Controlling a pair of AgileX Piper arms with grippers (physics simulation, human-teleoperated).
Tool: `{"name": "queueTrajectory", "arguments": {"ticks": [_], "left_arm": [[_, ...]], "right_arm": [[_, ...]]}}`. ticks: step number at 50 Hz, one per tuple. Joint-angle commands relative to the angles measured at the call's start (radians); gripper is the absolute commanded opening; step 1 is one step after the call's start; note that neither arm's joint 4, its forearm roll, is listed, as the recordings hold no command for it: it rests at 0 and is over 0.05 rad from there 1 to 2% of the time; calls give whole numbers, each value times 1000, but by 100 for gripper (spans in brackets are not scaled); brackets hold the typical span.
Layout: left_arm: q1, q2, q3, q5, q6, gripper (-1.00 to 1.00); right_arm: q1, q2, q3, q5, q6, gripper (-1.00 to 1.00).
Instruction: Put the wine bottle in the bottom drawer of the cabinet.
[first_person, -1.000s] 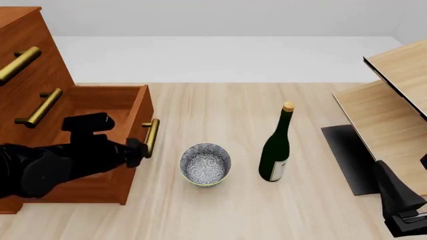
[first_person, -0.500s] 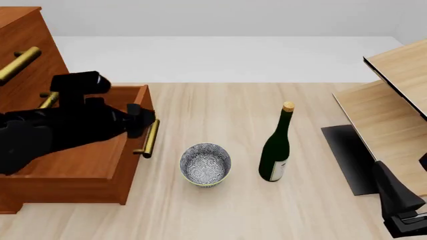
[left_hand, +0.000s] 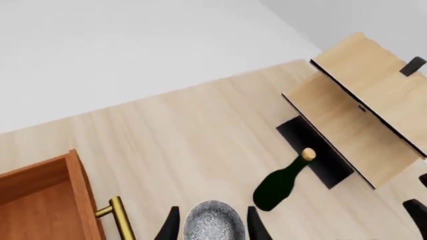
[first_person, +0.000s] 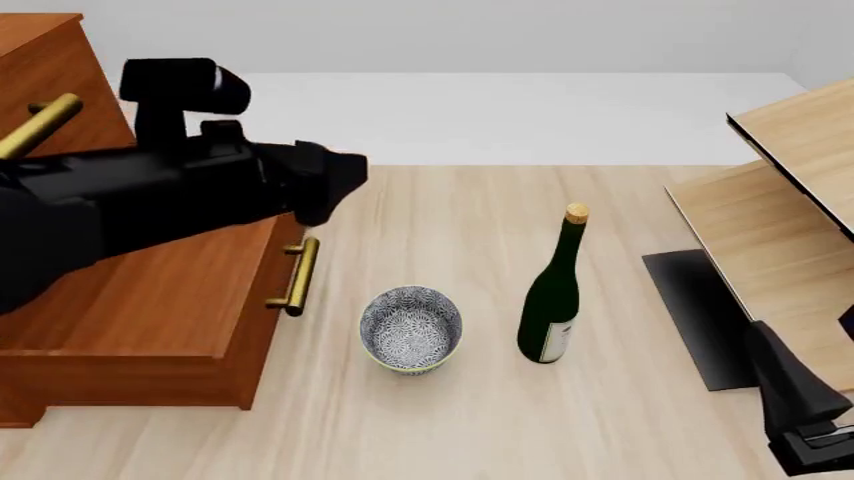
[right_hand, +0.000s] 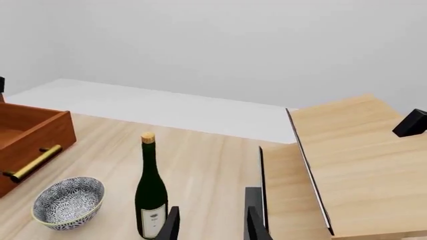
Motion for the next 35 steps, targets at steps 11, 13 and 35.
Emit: {"name": "queueTrajectory", "arguments": {"ticks": [11, 13, 35], "left_arm": [[-112, -31, 32, -217, 134, 100], [-115, -38, 37, -245, 146, 100], [-165, 123, 20, -413, 265, 100]], "right_arm": [[2, 0, -8, 4, 4, 100], [1, 0, -9, 4, 5, 100], [-1, 0, -16, 6, 4, 100]]}}
